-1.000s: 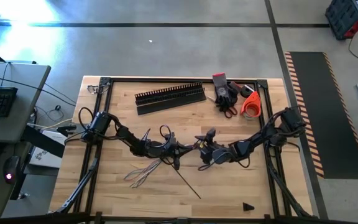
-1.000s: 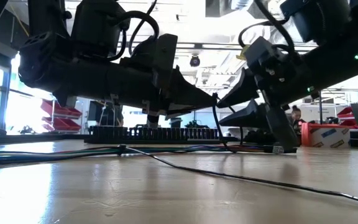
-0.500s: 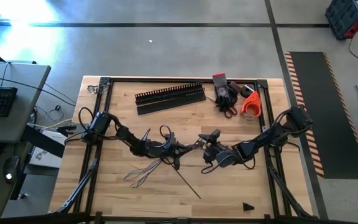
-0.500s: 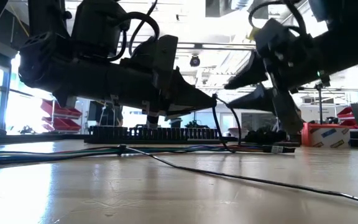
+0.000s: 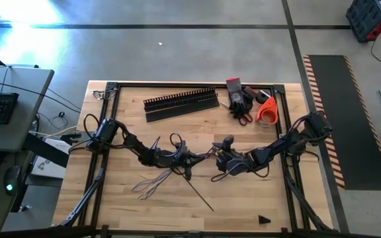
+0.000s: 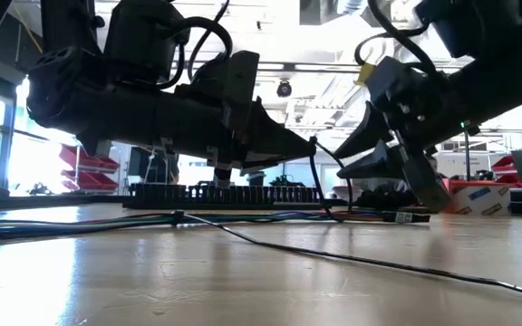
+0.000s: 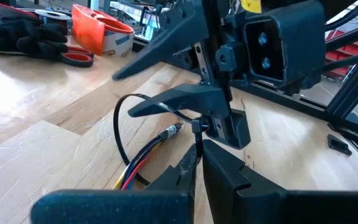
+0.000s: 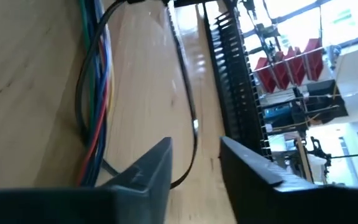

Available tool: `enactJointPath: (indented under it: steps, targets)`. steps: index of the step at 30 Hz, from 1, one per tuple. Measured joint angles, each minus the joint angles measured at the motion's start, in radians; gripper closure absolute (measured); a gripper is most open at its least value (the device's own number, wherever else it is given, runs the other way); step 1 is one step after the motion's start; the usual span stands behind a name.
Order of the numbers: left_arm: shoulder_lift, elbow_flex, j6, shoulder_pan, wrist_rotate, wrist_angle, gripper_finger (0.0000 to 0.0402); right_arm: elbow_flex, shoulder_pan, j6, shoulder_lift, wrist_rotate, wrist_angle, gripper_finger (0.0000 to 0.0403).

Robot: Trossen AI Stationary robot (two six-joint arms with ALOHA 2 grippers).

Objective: Ziptie cables
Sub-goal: Wrap the black zip tie around the colored cable bundle

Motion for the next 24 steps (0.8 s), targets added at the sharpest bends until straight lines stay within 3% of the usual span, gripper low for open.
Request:
enactJointPath:
  steps: [8,24]
  targets:
    - [0.0,0.0,0.0,0.003,0.003,0.0,0.0402,0.0,0.0,0.0,0.0,-0.038,-0.012,0.0396]
    - [0.0,0.0,-0.016,0.028,0.029,0.002,0.0402,0.0,0.0,-0.057,0.0,-0.066,0.103,0.0403]
